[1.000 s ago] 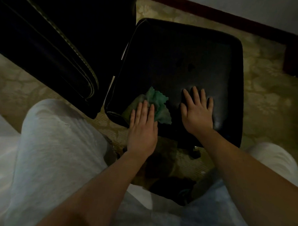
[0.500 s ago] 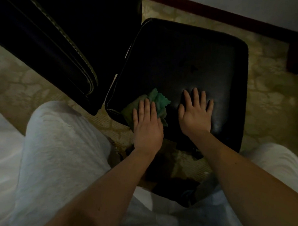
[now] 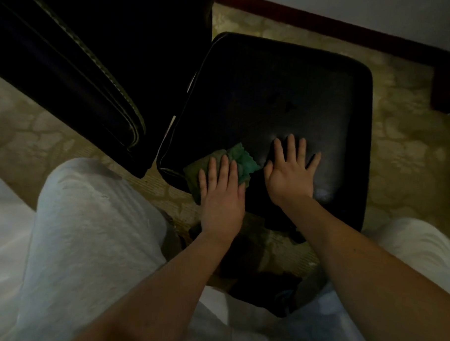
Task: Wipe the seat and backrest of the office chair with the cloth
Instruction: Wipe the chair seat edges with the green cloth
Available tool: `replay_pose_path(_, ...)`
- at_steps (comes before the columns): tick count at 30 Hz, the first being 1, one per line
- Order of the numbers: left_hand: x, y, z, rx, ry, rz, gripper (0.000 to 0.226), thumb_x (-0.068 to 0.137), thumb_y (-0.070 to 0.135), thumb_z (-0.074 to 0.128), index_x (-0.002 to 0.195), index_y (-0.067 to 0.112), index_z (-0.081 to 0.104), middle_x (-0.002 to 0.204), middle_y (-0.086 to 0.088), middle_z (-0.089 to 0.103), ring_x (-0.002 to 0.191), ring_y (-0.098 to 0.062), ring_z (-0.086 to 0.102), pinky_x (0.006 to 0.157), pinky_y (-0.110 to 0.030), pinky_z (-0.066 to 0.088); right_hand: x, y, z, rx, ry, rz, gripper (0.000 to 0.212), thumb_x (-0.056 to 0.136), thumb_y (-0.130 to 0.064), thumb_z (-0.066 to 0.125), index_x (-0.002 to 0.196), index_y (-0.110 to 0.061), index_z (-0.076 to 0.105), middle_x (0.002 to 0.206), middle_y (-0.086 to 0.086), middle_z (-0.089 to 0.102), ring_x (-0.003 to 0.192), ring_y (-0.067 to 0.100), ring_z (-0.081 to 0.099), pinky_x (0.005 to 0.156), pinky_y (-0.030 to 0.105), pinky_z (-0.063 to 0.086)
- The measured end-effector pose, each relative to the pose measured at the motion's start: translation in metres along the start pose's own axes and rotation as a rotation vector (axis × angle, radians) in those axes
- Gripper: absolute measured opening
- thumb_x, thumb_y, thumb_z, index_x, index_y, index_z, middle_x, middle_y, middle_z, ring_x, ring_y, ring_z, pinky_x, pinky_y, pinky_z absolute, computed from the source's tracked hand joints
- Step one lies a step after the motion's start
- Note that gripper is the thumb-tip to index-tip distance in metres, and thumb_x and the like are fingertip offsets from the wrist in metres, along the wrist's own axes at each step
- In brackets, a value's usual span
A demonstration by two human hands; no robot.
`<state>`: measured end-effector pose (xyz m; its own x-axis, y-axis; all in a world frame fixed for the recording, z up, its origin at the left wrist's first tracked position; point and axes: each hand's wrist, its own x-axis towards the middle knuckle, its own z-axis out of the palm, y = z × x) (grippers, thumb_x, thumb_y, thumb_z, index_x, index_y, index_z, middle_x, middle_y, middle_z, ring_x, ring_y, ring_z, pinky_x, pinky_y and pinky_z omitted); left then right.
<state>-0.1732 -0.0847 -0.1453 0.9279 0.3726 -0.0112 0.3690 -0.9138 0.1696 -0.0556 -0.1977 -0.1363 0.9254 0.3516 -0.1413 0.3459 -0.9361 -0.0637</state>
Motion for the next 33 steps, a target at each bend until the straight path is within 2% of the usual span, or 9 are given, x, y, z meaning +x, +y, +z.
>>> replay_pose_path(6,-0.001,-0.018,0.005,0.041,0.021,0.086,0.058,0.105,0.038,0.019,0.156,0.014,0.031,0.163,-0.007,0.029,0.153,-0.030,0.020,0.123,-0.050,0.013,0.011,0.005,-0.003,0.043,-0.022,-0.054,0.063,0.101,-0.056,0.015,0.158,-0.032,0.002,0.167,0.000,-0.006,0.153,0.024,-0.011,0.116,0.065,-0.008)
replay_pose_path(10,0.002,-0.038,0.005,0.088,0.026,0.144,0.056,0.105,0.036,0.020,0.156,0.014,0.030,0.164,-0.006,0.029,0.153,-0.029,0.019,0.124,-0.048,0.009,0.008,0.007,-0.002,0.085,0.017,-0.055,0.067,0.098,-0.063,0.016,0.158,-0.035,0.006,0.167,-0.002,-0.002,0.153,0.022,-0.009,0.116,0.063,-0.010)
replay_pose_path(16,0.001,-0.013,0.006,-0.024,0.069,-0.037,0.059,0.103,0.033,0.015,0.156,0.011,0.031,0.165,-0.008,0.024,0.154,-0.029,0.015,0.124,-0.047,0.004,0.019,-0.009,-0.005,0.100,-0.043,0.007,0.069,0.098,-0.064,0.019,0.158,-0.032,0.004,0.167,0.002,-0.005,0.152,0.028,-0.013,0.113,0.069,-0.011)
replay_pose_path(18,0.000,-0.004,0.009,-0.024,0.085,-0.043,0.060,0.102,0.032,0.017,0.155,0.009,0.032,0.164,-0.010,0.025,0.154,-0.031,0.016,0.124,-0.047,0.005,0.025,-0.016,-0.004,0.078,-0.038,-0.014,0.070,0.098,-0.065,0.016,0.158,-0.032,0.000,0.166,0.004,-0.008,0.151,0.030,-0.015,0.112,0.069,-0.013)
replay_pose_path(22,0.000,-0.021,0.010,0.041,0.065,0.112,0.057,0.103,0.032,0.024,0.152,0.006,0.037,0.161,-0.011,0.033,0.151,-0.033,0.024,0.121,-0.049,0.014,0.033,-0.018,-0.002,0.062,0.011,-0.188,0.062,0.101,-0.057,0.015,0.158,-0.035,0.004,0.167,0.003,-0.004,0.153,0.025,-0.010,0.118,0.061,-0.010)
replay_pose_path(25,0.002,-0.044,0.008,0.069,0.056,0.176,0.055,0.104,0.031,0.026,0.152,0.008,0.038,0.161,-0.009,0.033,0.151,-0.031,0.024,0.122,-0.047,0.014,0.033,-0.015,-0.002,0.111,0.028,-0.199,0.061,0.101,-0.057,0.019,0.158,-0.037,0.009,0.167,0.001,0.001,0.153,0.023,-0.008,0.119,0.057,-0.011)
replay_pose_path(29,0.001,-0.065,0.002,0.067,0.080,0.061,0.057,0.101,0.029,0.026,0.152,0.006,0.035,0.160,-0.011,0.034,0.150,-0.032,0.024,0.121,-0.048,0.015,0.033,-0.015,-0.001,0.142,0.036,-0.202,0.061,0.100,-0.059,0.019,0.157,-0.038,0.010,0.167,0.000,0.001,0.153,0.021,-0.008,0.120,0.055,-0.011)
replay_pose_path(33,0.002,-0.038,0.003,-0.022,0.077,-0.092,0.059,0.100,0.029,0.020,0.153,0.007,0.036,0.162,-0.011,0.030,0.152,-0.032,0.020,0.124,-0.050,0.016,0.035,-0.018,0.000,0.112,0.018,-0.159,0.063,0.099,-0.061,0.017,0.157,-0.039,0.005,0.167,0.001,-0.002,0.153,0.022,-0.011,0.119,0.058,-0.010)
